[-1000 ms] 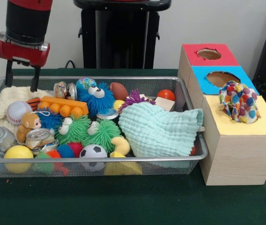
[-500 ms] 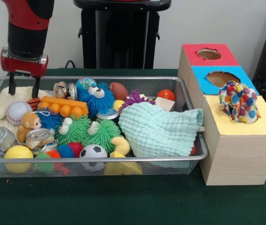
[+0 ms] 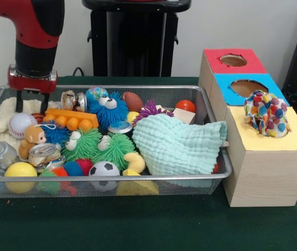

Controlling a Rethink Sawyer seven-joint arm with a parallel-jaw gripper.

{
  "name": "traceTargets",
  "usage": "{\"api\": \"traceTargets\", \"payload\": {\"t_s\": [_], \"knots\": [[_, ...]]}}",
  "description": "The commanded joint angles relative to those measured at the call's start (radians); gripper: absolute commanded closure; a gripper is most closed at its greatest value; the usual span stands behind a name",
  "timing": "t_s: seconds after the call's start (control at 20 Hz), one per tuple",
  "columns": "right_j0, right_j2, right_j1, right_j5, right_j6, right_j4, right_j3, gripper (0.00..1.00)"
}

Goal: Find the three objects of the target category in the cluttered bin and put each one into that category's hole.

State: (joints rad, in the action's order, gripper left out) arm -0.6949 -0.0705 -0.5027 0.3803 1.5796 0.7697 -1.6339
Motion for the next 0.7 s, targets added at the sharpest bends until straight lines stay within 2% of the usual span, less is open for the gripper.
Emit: {"api": "traceTargets", "payload": {"t_s": [0.05, 0.3, 0.45, 0.6, 0.65, 0.7], "knots": [[-0.028, -0.054, 0.055, -0.004, -0.113, 0.107, 0.061, 0.00], [-0.077, -0.091, 0.001, 0.047, -0.207, 0.112, 0.057, 0.00], [-0.082, -0.101, -0.008, 0.052, -0.229, 0.129, 0.077, 0.00], [-0.126, -0.164, -0.009, 0.025, -0.259, 0.136, 0.060, 0.00], [-0.138, -0.183, -0.009, 0.026, -0.275, 0.139, 0.056, 1.00], [-0.148, -0.203, -0.003, 0.008, -0.285, 0.154, 0.057, 1.00]]}}
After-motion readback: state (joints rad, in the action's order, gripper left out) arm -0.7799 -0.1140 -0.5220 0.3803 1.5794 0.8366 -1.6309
